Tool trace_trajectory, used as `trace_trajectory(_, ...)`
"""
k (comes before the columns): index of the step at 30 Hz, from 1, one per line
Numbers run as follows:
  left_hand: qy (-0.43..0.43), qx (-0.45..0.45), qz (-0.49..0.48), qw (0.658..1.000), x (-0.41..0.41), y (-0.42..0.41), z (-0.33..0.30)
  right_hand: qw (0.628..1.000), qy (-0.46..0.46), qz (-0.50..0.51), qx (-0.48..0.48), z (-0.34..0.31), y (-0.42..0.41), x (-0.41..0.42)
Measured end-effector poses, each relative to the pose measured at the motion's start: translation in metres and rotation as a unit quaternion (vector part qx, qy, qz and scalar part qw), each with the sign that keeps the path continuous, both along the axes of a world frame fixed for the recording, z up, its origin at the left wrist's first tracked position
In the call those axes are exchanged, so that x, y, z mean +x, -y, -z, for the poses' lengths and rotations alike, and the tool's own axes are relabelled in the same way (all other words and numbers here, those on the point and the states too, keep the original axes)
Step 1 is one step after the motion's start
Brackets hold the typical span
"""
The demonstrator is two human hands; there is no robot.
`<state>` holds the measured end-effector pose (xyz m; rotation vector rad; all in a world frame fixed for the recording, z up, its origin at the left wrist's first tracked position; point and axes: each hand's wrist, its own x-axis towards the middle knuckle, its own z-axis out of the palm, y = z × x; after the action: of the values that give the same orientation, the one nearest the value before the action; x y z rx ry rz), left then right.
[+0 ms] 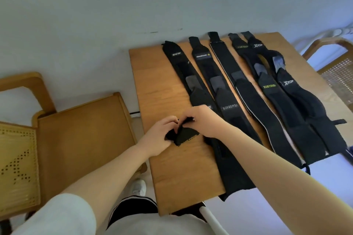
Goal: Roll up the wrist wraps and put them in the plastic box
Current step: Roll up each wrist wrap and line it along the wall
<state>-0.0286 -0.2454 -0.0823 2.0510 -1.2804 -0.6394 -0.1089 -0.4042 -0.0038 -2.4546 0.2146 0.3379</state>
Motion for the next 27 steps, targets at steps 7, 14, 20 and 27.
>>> trace_trajectory(7, -0.039, 0.004, -0.102, 0.994, -0.024, -0.007, 0.006, 0.994, -0.012, 0.106, 0.032, 0.032, 0.005, 0.018)
trace_trajectory(14, 0.009, 0.001, -0.061, 0.998, -0.027, -0.01, 0.007, 0.983, -0.109, 0.137, 0.051, 0.042, 0.002, 0.032)
trace_trajectory(20, 0.055, 0.021, -0.041, 0.997, -0.033, -0.016, 0.014, 0.983, -0.08, 0.14, -0.088, 0.048, -0.006, 0.031)
trace_trajectory(27, -0.009, 0.015, -0.015, 1.0, -0.024, -0.013, 0.009, 0.988, -0.05, 0.13, 0.07, 0.06, 0.003, 0.002)
